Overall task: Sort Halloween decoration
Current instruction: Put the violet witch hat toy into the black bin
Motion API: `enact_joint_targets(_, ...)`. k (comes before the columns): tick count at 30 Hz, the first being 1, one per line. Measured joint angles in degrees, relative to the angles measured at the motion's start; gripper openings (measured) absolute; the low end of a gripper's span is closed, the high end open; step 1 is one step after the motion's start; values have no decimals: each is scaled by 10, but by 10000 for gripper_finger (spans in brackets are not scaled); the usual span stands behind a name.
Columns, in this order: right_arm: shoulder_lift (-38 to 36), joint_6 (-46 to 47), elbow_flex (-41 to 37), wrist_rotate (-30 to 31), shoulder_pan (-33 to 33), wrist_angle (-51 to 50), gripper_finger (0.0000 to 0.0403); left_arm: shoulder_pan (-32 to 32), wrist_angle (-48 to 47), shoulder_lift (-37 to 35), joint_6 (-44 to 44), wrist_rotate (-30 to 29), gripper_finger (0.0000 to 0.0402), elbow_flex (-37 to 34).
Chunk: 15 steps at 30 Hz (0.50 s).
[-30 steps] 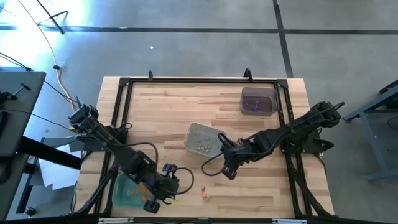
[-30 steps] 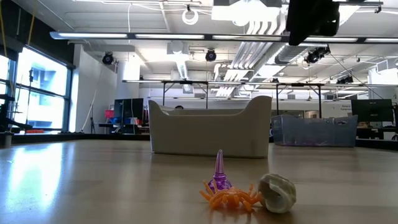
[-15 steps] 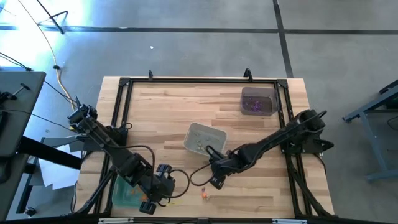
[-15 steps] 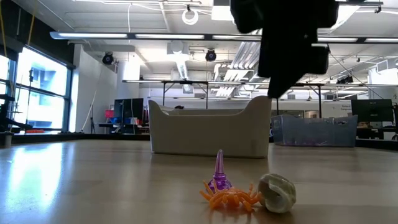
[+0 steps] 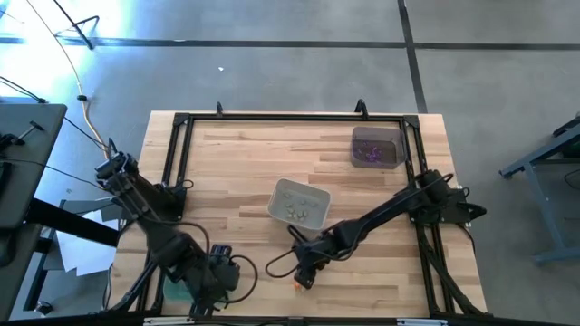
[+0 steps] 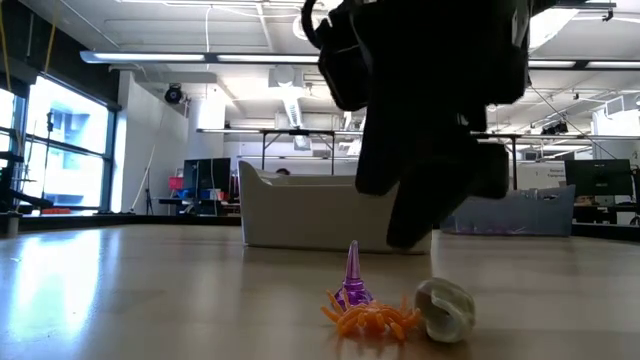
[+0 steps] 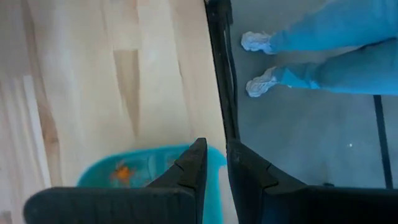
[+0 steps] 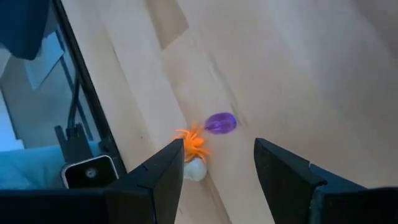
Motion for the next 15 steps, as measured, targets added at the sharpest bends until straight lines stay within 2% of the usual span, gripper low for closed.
enact_joint_targets(6,18,-8,0,-29,0,28,190,-14,-3,-2,-35,-1,48,0)
enact_joint_targets(15,20,-60,0,-10,1,28,190,-14,25,-2,-82,-4,48,0)
